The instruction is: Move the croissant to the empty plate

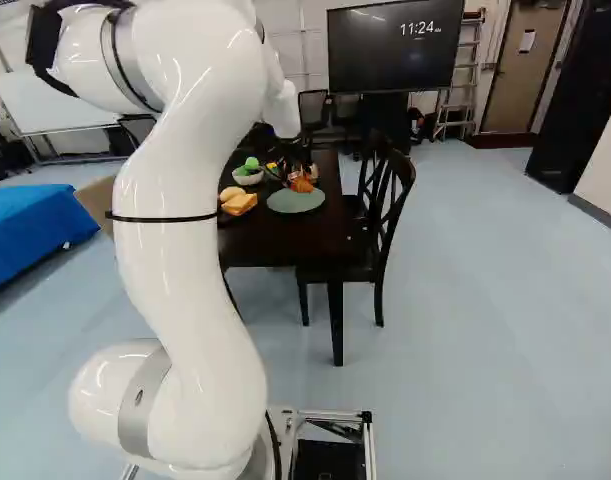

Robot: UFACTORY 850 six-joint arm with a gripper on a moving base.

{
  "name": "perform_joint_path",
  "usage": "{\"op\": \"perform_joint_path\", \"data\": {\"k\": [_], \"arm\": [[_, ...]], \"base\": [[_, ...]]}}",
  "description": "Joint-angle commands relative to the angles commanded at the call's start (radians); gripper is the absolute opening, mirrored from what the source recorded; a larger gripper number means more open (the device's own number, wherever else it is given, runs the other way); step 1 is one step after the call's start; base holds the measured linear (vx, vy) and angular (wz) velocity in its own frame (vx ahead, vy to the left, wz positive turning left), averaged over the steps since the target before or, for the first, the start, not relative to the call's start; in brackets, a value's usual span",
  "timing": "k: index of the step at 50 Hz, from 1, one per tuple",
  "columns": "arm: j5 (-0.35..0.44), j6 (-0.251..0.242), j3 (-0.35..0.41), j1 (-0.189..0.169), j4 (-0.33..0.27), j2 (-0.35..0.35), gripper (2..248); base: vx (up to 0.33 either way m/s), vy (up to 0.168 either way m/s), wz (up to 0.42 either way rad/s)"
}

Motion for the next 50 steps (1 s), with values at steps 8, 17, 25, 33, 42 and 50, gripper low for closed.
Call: {"op": "perform_joint_path", "data": {"k": [8,17,25,33,42,50], "arm": [[0.000,0.000,-0.048,0.011,0.000,-0.051,129],[0.000,0.000,-0.069,0.017,0.000,-0.084,129],[0.000,0.000,-0.073,0.017,0.000,-0.102,129],[0.000,0.000,-0.077,0.017,0.000,-0.120,129],[0.000,0.000,-0.077,0.017,0.000,-0.122,129],[0.000,0.000,-0.077,0.017,0.000,-0.122,179]], "base": [[0.000,0.000,0.000],[0.000,0.000,0.000],[0.000,0.000,0.000],[0.000,0.000,0.000],[0.000,0.000,0.000],[0.000,0.000,0.000]]}}
